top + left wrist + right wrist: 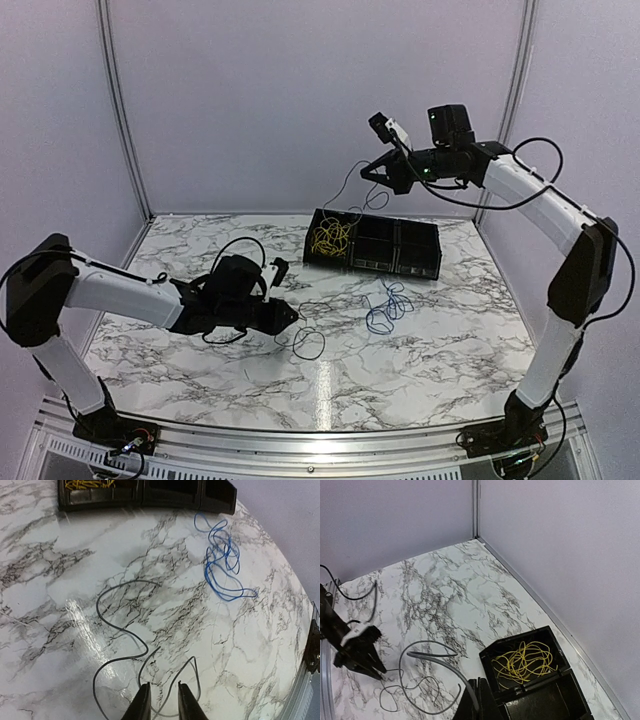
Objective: Untangle the cables
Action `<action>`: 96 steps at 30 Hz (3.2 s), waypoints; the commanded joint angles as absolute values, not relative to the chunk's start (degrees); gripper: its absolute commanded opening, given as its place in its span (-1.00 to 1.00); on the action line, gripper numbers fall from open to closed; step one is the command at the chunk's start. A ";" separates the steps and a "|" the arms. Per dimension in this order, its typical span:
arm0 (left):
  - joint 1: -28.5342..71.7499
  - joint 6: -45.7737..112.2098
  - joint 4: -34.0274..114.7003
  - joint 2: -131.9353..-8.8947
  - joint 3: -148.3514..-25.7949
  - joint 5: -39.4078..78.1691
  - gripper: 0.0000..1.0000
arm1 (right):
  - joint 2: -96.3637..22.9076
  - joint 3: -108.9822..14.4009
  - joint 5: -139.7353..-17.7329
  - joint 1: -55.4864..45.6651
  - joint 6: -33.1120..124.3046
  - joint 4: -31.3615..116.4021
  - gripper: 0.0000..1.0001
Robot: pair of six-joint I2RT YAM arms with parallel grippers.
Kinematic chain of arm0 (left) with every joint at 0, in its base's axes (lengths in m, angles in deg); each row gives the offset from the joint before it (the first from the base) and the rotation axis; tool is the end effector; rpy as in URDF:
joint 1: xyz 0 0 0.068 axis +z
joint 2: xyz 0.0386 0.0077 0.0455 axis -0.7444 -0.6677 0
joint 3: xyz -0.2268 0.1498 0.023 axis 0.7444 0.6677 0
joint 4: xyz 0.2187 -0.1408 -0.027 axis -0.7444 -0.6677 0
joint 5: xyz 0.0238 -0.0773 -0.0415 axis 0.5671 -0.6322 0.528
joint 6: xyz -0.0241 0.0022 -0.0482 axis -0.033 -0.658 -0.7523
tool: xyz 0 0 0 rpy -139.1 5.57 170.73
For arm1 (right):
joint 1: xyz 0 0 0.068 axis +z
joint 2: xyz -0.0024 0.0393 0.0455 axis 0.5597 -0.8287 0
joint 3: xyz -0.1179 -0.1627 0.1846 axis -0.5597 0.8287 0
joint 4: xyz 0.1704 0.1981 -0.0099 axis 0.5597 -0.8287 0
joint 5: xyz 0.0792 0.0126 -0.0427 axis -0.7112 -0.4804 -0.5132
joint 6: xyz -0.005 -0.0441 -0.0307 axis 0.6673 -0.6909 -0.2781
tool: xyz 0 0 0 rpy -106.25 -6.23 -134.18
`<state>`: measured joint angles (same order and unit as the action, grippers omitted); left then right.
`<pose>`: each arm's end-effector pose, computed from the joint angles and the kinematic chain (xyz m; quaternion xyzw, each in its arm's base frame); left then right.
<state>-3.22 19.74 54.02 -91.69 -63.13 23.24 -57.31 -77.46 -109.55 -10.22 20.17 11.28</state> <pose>0.2168 -0.2752 0.1729 0.2172 0.8497 -0.3229 0.3559 0.3604 0.1833 0.4022 -0.4513 0.6916 0.3037 0.4752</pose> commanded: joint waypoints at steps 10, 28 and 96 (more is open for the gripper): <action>-3.98 14.65 54.78 -74.40 -54.05 33.63 -0.50 | -72.84 -79.76 -99.36 -19.05 11.93 14.08 -1.00; -4.13 12.34 50.32 -70.88 -52.69 35.87 -0.44 | -87.37 -88.14 -89.39 -14.71 10.41 18.19 -1.00; -4.55 43.37 27.27 -105.79 -87.01 31.88 -0.39 | -43.31 -40.55 -98.96 -1.97 6.70 13.14 0.01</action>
<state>-4.40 38.64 29.72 -107.50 -85.08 32.00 -44.77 -41.02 -99.17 -1.90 7.14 13.03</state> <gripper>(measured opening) 0.298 0.508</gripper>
